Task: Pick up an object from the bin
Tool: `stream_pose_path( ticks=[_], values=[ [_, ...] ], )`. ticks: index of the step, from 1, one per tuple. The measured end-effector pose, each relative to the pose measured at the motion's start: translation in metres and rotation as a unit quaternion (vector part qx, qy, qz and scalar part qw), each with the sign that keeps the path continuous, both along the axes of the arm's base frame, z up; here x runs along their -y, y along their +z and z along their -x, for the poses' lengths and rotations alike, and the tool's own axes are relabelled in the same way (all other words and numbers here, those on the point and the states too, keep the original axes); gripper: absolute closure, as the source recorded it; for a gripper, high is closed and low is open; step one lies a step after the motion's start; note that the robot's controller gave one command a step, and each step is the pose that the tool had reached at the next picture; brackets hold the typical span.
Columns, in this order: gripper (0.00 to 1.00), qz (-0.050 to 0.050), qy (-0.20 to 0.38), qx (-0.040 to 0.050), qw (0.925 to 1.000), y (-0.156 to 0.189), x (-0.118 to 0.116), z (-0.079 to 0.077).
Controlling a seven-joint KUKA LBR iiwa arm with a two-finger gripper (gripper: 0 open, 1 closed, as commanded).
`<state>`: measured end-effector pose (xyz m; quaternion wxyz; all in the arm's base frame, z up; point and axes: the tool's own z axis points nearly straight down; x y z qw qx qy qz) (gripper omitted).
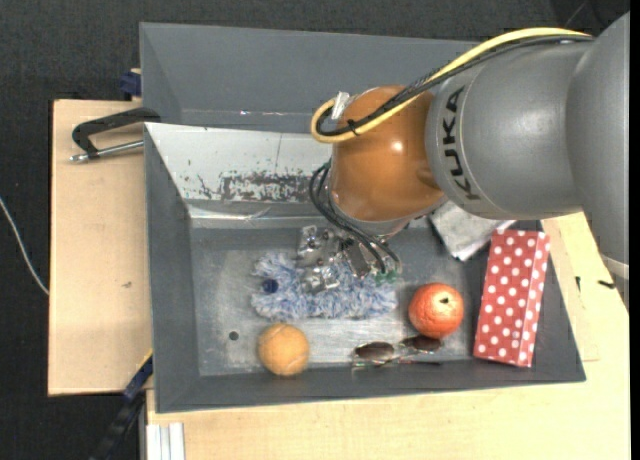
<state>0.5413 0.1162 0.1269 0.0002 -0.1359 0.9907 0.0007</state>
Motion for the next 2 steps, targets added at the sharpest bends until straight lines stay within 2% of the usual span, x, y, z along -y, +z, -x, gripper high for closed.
stream_pose_path(
  ticks=[1, 2],
  values=[
    [1.00, 0.000, -0.005, 0.0019, 1.0000, 0.037, -0.002, 0.004],
    [1.00, -0.001, 0.000, 0.0037, 1.0000, 0.051, -0.006, -0.007]
  ],
)
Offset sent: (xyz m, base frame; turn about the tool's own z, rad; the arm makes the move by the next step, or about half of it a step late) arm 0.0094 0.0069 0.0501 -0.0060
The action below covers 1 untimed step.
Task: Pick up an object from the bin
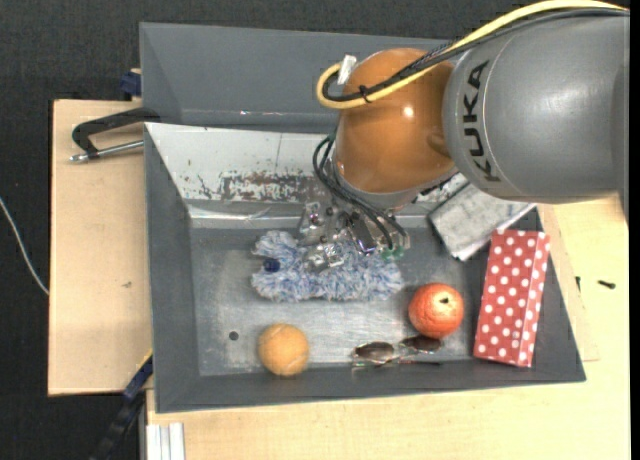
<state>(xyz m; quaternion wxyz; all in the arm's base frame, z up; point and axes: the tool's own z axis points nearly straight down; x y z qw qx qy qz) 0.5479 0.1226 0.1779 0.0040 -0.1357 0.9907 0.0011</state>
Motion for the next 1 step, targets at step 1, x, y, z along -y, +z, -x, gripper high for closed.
stream_pose_path(
  ticks=[1],
  values=[
    [1.00, 0.000, -0.002, -0.0021, 1.0000, -0.0048, -0.0022, -0.0014]
  ],
)
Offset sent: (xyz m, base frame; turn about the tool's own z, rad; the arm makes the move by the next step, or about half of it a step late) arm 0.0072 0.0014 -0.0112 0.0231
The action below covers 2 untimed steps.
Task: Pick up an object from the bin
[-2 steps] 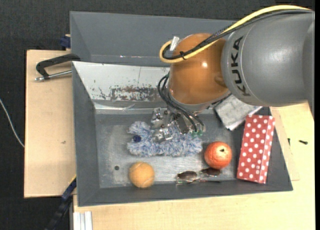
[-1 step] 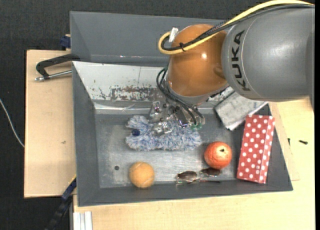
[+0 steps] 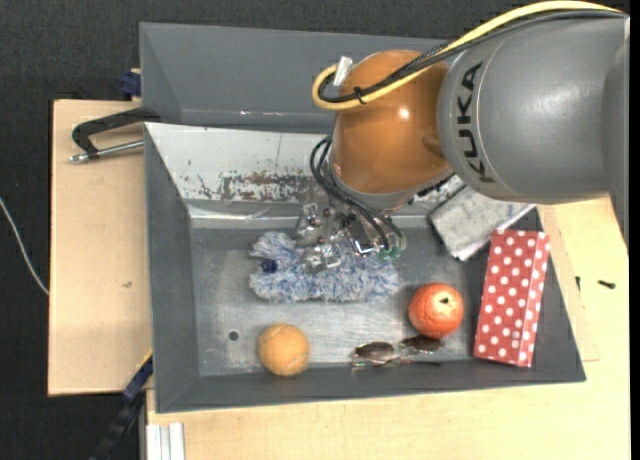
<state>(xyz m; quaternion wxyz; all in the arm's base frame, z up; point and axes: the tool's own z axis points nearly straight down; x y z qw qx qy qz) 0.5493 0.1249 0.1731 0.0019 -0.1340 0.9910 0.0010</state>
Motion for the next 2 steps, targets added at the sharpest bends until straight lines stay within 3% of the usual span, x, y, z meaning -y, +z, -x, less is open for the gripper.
stream_pose_path(
  ticks=[1, 2],
  values=[
    [1.00, 0.000, -0.010, 0.0005, 0.9999, -0.006, 0.000, -0.007],
    [1.00, 0.000, -0.007, 0.0007, 1.0000, 0.074, 0.004, -0.009]
  ],
)
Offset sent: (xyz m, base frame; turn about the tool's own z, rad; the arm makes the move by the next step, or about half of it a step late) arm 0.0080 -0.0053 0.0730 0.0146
